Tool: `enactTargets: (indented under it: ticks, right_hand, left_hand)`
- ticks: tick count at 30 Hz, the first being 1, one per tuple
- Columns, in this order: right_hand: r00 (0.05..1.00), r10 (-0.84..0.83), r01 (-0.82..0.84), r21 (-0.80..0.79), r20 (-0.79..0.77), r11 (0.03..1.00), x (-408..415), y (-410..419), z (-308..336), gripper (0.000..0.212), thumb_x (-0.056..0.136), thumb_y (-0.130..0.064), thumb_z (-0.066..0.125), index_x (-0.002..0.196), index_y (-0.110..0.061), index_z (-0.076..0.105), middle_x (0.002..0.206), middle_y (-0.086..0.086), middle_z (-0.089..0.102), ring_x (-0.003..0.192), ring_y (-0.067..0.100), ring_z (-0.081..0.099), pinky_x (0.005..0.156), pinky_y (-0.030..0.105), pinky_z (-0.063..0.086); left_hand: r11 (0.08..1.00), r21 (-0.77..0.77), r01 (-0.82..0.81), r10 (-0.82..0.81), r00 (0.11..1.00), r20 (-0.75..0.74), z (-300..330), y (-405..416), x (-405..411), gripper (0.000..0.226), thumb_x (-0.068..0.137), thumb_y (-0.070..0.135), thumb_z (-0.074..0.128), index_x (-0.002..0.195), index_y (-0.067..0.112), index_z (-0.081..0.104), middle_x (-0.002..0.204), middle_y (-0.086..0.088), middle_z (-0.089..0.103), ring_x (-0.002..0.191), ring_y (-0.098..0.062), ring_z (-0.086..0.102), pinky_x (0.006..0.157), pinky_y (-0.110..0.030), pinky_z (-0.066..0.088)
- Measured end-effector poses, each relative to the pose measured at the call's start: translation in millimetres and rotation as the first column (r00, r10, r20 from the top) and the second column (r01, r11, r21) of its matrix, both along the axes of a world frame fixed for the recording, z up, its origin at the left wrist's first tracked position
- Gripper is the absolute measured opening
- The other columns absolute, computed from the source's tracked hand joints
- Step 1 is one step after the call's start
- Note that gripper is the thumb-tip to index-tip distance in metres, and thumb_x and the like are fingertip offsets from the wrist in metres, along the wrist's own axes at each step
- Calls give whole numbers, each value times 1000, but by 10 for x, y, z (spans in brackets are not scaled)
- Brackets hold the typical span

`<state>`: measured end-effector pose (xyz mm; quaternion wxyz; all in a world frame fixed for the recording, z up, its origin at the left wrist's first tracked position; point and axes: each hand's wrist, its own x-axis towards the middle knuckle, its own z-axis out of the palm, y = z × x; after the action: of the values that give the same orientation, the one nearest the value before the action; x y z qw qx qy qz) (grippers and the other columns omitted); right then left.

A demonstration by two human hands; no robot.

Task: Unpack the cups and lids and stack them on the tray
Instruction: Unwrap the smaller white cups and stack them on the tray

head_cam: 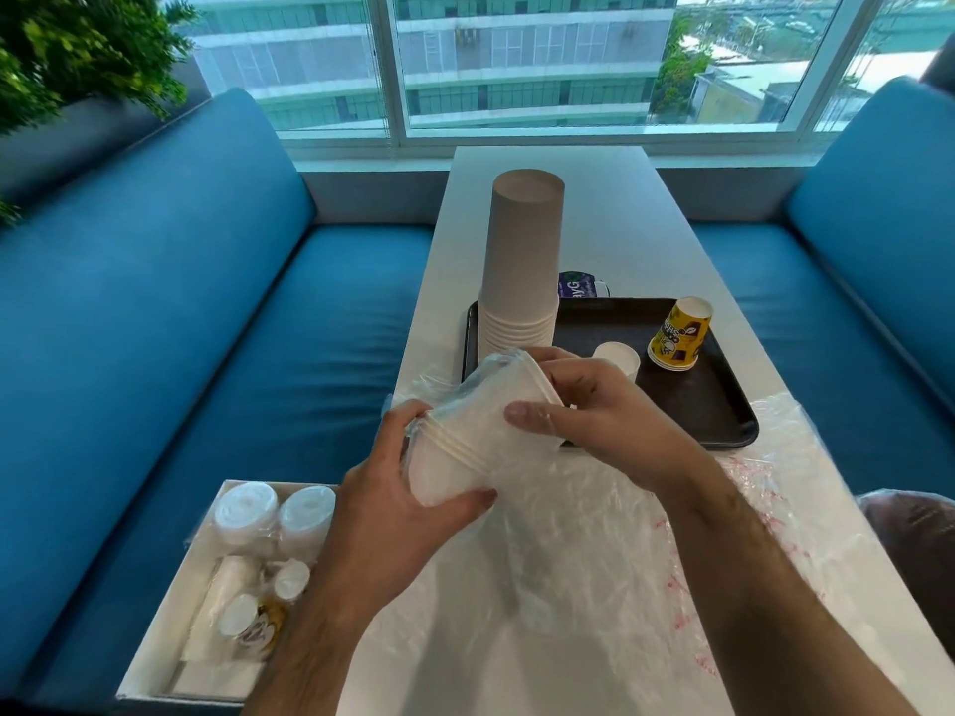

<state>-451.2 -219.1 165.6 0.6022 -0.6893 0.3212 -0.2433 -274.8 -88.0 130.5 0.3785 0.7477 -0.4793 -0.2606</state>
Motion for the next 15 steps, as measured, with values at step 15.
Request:
enactTargets:
  ticks: [15]
  right_hand:
    - [919,123,-162,-74,-375,984,-84,-78,-120,74,76,-26,87,133,-40,43,119,-20,59,107,8,60,84,18,54]
  left_hand:
    - [998,-65,-1,-4,997,-71,47,-12,-32,84,63,48,89,129,51,36,116,20,58,101,-10,59,82,-27,52]
